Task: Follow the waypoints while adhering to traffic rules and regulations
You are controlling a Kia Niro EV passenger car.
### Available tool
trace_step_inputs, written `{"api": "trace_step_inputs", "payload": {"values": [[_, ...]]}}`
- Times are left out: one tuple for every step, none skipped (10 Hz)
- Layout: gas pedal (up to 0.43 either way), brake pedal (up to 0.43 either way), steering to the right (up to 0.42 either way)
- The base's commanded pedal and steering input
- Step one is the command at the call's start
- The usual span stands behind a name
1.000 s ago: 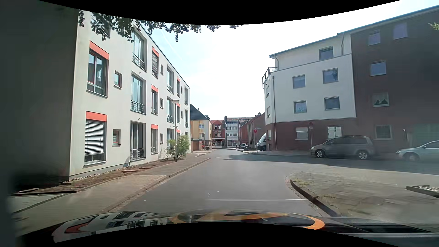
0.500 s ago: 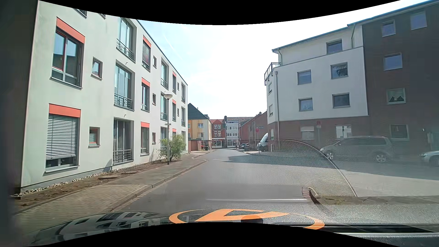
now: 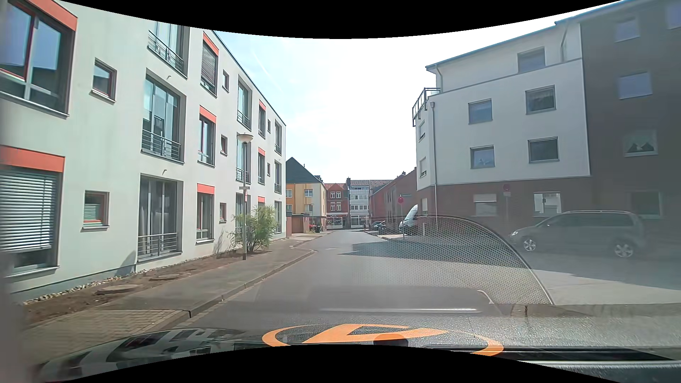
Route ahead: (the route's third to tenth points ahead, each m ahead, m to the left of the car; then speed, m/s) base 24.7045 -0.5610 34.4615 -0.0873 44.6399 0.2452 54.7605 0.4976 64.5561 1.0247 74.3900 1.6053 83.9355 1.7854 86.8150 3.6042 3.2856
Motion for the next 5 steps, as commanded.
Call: {"api": "trace_step_inputs", "payload": {"values": [[0.110,0.000,0.011],[0.110,0.000,0.011],[0.110,0.000,0.011],[0.118,0.000,0.011],[0.138,0.000,0.011]]}}
